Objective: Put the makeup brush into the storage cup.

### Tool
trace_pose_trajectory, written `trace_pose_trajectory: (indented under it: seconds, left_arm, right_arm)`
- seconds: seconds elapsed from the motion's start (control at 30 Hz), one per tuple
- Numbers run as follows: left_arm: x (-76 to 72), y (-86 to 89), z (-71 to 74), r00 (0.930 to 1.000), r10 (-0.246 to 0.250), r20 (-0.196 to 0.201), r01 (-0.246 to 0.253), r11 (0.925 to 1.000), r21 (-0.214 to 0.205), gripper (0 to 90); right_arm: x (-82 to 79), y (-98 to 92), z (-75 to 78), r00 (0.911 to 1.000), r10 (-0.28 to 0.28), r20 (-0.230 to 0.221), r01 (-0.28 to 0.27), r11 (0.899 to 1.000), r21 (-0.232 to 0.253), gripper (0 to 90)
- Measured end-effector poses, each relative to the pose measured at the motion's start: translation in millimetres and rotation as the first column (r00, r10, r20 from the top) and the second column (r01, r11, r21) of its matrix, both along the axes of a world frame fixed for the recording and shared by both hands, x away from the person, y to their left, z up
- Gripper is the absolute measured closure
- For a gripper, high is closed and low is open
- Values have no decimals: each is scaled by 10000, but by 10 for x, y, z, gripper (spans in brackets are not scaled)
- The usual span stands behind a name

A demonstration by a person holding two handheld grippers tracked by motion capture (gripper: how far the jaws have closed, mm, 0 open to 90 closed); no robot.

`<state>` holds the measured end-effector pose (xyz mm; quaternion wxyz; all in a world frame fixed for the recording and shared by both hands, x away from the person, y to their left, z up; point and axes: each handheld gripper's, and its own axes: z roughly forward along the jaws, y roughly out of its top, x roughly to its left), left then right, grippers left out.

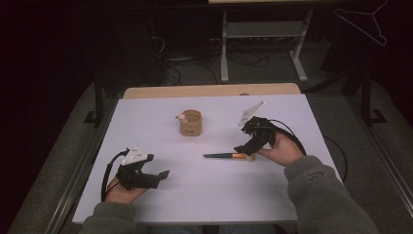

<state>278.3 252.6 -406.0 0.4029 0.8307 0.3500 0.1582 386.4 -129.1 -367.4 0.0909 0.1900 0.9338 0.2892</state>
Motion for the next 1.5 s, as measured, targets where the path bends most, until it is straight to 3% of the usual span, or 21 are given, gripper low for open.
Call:
trace_pose_trajectory:
  seconds: [0.03, 0.43, 0.67, 1.0, 1.1, 1.2, 1.3, 1.33, 1.5]
  left_arm:
    - [1, 0, -1, 10000, -1, 0, 1, 10000, -11, 162]
    - [9, -6, -7, 10000, -45, -36, 45, 10000, -65, 163]
    - [8, -24, -14, 10000, -36, -49, 35, 9998, -180, 163]
    - [13, -27, -15, 9999, -130, -61, 129, 9998, -136, 164]
    - [14, -32, -20, 9999, -133, -37, 132, 9998, -146, 163]
    - [14, -30, -15, 9998, -193, -85, 193, 9998, -21, 163]
    - [12, -45, -24, 9999, -129, -82, 128, 9998, -161, 163]
    - [16, -36, -19, 9997, -232, -62, 232, 9997, -5, 164]
    - [14, -51, -23, 9996, -245, -112, 244, 9997, -36, 164]
  right_arm:
    - [43, 51, -43, 9994, 160, -304, -163, 9998, -104, 233]
    - [186, 293, -270, 9921, 898, -878, -983, 9903, -982, 328]
    - [187, 429, -446, 9829, 1403, -1190, -1580, 9751, -1557, 426]
    - [194, 497, -564, 9735, 1776, -1438, -2032, 9606, -1898, 548]
    - [199, 489, -557, 9733, 1900, -1291, -2120, 9593, -1867, 599]
    - [195, 492, -558, 9698, 2032, -1352, -2267, 9553, -1900, 647]
    - [190, 500, -555, 9649, 2197, -1437, -2448, 9507, -1905, 692]
    - [190, 503, -555, 9646, 2210, -1436, -2462, 9501, -1916, 696]
    - [193, 505, -556, 9619, 2279, -1512, -2547, 9479, -1913, 729]
